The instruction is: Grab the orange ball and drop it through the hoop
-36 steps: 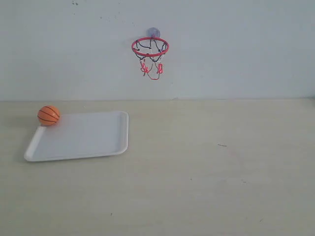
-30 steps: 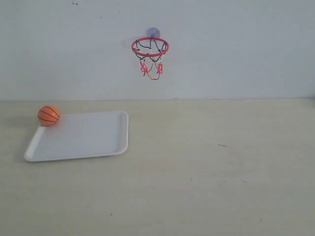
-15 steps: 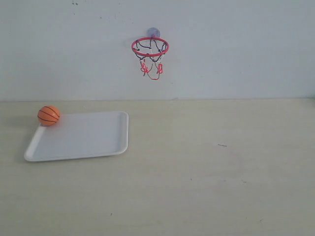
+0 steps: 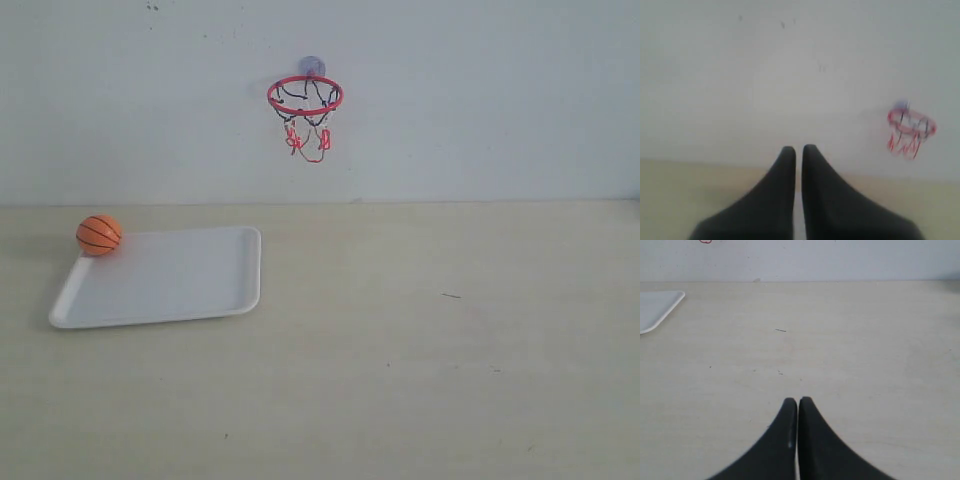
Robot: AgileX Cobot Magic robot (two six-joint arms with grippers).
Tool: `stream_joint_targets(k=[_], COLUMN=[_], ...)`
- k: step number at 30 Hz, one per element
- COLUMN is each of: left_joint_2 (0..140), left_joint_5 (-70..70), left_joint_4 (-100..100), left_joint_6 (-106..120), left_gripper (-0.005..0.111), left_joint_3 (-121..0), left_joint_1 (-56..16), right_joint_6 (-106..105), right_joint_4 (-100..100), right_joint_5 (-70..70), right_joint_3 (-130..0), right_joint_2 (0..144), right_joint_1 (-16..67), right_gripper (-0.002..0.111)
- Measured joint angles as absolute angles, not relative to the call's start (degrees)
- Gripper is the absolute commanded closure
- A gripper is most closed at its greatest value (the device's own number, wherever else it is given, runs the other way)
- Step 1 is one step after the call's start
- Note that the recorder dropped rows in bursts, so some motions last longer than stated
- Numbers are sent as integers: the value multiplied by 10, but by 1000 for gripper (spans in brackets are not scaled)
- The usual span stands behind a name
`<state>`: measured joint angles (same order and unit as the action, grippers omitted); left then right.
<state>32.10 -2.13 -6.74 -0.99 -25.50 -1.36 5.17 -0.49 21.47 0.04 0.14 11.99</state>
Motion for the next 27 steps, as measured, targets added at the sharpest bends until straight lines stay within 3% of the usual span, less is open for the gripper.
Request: stream_joint_targets(k=[8,18,23,25,27], left_joint_2=[639,853,987,1051,1104], left_joint_5=[186,286,388,425,456], left_joint_4=[-43,-37,-36,-35,-26], left_joint_6=[-6,22,11,7,7], left_gripper=[103,103,102,95,82], left_joint_3=[-431,-626,-804,-881,-962], left_joint_1=[-14,-14,1,7,10], right_joint_6=[52,52,52,52,52], right_joint_4=[-5,-5,-5,-5,-5], right_joint_5=[215,215,215,215,215], right_joint_3=[0,0,0,0,0], right_joint_2=[1,1,1,1,1], right_joint_1=[120,120,120,120,120], right_gripper=[108,108,108,108,108])
